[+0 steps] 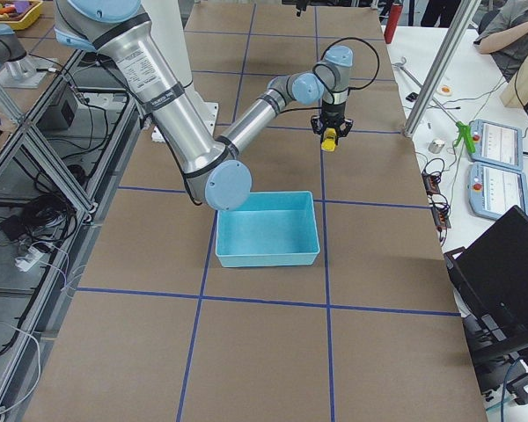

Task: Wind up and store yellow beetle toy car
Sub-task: 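Carry the car with the right gripper over the light-blue bin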

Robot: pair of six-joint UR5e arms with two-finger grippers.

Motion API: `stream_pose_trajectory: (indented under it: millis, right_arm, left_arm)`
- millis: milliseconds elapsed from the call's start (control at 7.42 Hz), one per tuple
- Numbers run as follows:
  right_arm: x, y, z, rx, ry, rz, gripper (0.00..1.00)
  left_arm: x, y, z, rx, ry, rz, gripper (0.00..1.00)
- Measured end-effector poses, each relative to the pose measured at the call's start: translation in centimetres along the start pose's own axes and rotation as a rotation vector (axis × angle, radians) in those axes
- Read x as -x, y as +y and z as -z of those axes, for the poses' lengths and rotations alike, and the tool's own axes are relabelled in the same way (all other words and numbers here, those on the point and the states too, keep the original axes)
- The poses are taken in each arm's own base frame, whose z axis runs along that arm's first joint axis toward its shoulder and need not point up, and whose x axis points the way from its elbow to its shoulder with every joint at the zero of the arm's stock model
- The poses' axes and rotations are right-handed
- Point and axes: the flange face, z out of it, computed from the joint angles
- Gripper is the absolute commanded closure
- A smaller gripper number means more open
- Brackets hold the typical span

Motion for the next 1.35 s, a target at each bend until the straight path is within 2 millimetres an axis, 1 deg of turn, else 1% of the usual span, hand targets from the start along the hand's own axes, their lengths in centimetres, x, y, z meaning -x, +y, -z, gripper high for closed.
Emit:
stream_pose_trajectory:
  millis: [270, 404, 674, 943, 1078, 1348]
  right_arm:
    - [0.4, 7.6, 0.3, -0.006, -0.027, -0.018, 0.84]
    - [0.6, 11.5, 0.1, -0.003, -0.043, -0.014, 0.84]
    - [1.6, 18.7, -1.7, 0.006, -0.064, 0.003, 0.84]
    - [3.7, 24.7, -3.7, -0.013, -0.086, -0.007, 0.84]
    - [4.7, 26.9, -4.4, -0.034, -0.111, -0.019, 0.84]
    - [6.7, 28.7, -4.4, -0.076, -0.160, -0.037, 0.82]
  left_arm:
    - [0.0, 0.0, 0.0, -0.001, 0.000, -0.001, 0.00]
    - [0.0, -0.1, 0.1, -0.001, 0.000, -0.002, 0.00]
    - [0.0, -0.1, 0.1, -0.001, 0.000, -0.002, 0.00]
    - [0.0, 0.0, 0.0, -0.001, 0.000, -0.002, 0.00]
    - [0.0, 0.0, 0.0, -0.001, 0.000, -0.001, 0.00]
    - [0.0, 0.0, 0.0, -0.001, 0.000, -0.002, 0.00]
